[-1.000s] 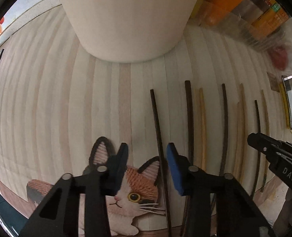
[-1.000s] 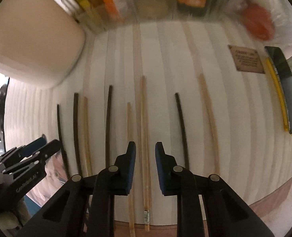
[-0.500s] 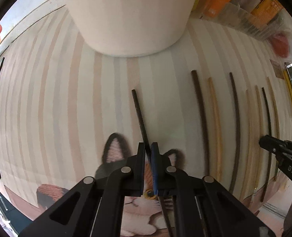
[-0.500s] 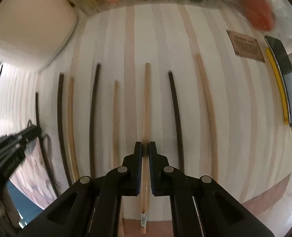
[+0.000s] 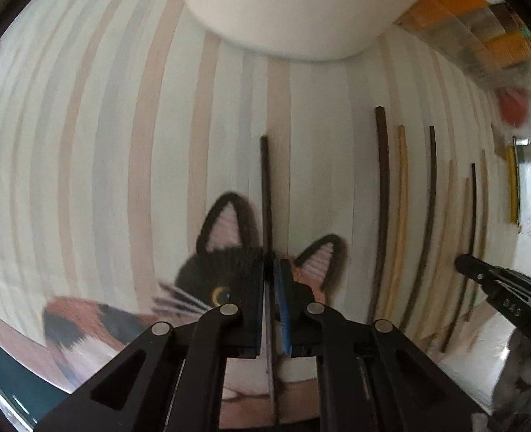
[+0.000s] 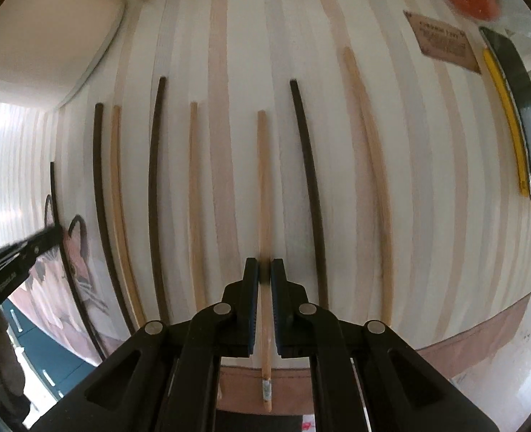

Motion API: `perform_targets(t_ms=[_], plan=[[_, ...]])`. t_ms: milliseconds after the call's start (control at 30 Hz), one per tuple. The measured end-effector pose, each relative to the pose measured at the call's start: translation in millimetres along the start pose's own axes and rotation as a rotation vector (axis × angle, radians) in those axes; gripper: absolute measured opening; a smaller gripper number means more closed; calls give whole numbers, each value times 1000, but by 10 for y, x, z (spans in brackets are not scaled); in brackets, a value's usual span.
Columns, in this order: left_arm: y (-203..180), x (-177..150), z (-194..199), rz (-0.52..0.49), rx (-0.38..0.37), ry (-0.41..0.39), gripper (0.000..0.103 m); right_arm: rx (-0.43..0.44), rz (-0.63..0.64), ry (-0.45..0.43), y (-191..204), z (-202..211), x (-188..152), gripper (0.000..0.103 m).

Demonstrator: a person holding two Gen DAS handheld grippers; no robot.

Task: Organize utensils
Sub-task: 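Grasp a wooden chopstick with the right tool while the left tool grasps a dark chopstick, then lift both chopsticks and carry them toward the cream holder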

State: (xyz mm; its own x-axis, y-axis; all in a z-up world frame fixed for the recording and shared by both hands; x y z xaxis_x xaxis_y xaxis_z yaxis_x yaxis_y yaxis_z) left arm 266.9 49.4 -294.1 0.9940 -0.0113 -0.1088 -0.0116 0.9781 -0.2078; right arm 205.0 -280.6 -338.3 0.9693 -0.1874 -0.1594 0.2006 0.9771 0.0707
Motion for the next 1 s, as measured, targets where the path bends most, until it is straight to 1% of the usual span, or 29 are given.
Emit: perform_targets(t_ms=[100,167,267,300,333,367,400,500,567,600,700,767,800,833,933,1000], plan=[[60,-50,1,-28,11,-24,8,-4,-3,8,81,48,38,8],[46,-88,7,-55,48,-35,8,-16,13,7,94,38,29,8],[-182,-105,-56,-81,102,-51,7,-41,36,3,198,43,50,8],[-210,-112,-55,-98,117,-62,4,-53,41,0,341,27,31,8],[-402,-89,-93,-112,127,-76,4,-60,45,-2,358,26,23,8],[-438,-95,-93,-120,136,-83,4,-68,50,-5,379,26,11,8],[-476,-93,-101,-140,145,-87,4,-73,51,-9,586,-8,-66,7],[-655,-36,-117,-180,161,-98,4,-68,50,-12,653,57,-67,7],[-773,13,-138,-195,163,-103,4,-50,46,-17,655,67,-66,7],[-789,14,-144,-200,161,-102,4,-46,46,-21,667,145,-95,7],[-802,-14,-153,-212,155,-92,4,-33,37,-30,614,167,-77,7],[-792,80,-154,-200,134,-78,7,-9,24,3,617,135,-76,7],[-734,108,-143,-193,119,-69,7,-6,23,3,597,148,-69,8],[-628,215,-79,-191,108,-58,7,-6,26,9,596,151,-45,8],[-601,255,-105,-174,81,-41,7,-2,28,38,607,135,-8,8],[-570,262,-91,-165,73,-40,7,8,26,70,596,174,83,8]])
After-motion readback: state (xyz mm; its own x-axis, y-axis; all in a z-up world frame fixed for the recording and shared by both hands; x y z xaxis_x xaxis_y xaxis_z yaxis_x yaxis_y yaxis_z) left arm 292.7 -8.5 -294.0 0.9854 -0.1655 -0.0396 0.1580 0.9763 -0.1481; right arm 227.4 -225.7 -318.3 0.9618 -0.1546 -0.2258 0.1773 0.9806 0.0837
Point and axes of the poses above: each gripper's, at about its wrist camera, not at the fingertips, and z roughly against the way its jaws point, y to its left, x to its top, the point moved 3 cm from there along -z, roughly the way its jaws point, and after that the axes turned 3 degrees about z, right-handed, at the moved point
